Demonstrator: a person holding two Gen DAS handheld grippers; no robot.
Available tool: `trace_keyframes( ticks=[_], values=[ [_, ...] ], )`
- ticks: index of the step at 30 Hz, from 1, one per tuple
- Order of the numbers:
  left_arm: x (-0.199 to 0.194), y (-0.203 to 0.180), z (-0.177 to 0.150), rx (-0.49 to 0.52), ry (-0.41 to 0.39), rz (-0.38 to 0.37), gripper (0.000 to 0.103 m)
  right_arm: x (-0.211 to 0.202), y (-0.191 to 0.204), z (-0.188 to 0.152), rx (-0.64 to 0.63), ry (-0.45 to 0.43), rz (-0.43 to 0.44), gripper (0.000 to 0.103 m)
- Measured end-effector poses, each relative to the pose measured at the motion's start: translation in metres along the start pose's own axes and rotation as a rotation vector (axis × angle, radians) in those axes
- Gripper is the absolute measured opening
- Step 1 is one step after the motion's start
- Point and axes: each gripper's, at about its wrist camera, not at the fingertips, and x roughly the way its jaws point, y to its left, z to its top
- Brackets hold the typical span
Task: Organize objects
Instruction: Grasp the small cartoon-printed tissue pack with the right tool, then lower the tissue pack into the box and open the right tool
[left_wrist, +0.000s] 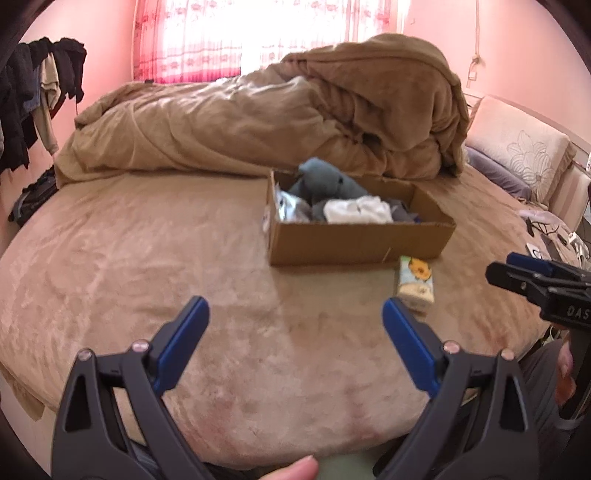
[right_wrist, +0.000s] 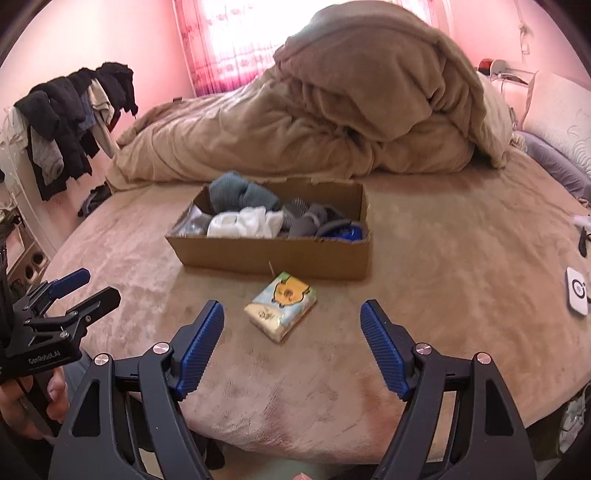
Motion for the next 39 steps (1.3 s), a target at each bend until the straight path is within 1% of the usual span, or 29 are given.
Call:
trace_keyframes(
  ticks=[6,10,13,16,19,21,22,23,24,27,34,39],
  values=[
    [0.02,0.007,-0.007,0.001,0.013,0.024,0.096,0.033,0.011,-0.007,-0.01,0.058,0.004,0.079],
    [0.037,0.018,-0.008,-0.016,0.031,0.021,0.096,0.063,0.015,-0.008,-0.007,0.1,0.002,0.079],
    [0.041,0.022,-0.009,-0.022,0.034,0.026,0.096,0.081,0.018,-0.01,-0.001,0.121,0.0,0.079],
    [0.044,0.022,-0.011,-0.028,0.04,0.014,0.096,0.098,0.021,-0.011,-0.001,0.143,-0.003,0.079],
    [0.045,0.02,-0.012,-0.019,0.044,0.013,0.096,0.108,0.023,-0.01,0.002,0.147,0.006,0.079],
    [0.047,0.018,-0.014,-0.014,0.052,0.011,0.096,0.112,0.023,-0.008,0.004,0.141,-0.01,0.079],
    [0.048,0.017,-0.014,-0.012,0.056,0.012,0.096,0.114,0.022,-0.008,0.005,0.141,-0.019,0.078],
    [0.049,0.016,-0.015,-0.011,0.058,0.012,0.096,0.116,0.019,-0.008,0.008,0.144,-0.033,0.071],
    [0.049,0.016,-0.015,-0.011,0.06,0.011,0.096,0.118,0.018,-0.008,0.01,0.146,-0.035,0.064],
    [0.051,0.014,-0.017,-0.012,0.068,0.01,0.096,0.115,0.013,-0.011,0.019,0.142,-0.026,0.06],
    [0.039,0.007,-0.01,-0.004,0.05,0.008,0.096,0.09,0.007,-0.018,0.013,0.128,-0.004,0.056],
    [0.025,-0.004,0.007,-0.006,0.024,-0.031,0.096,0.058,-0.001,-0.012,0.011,0.079,-0.002,0.054]
  ],
)
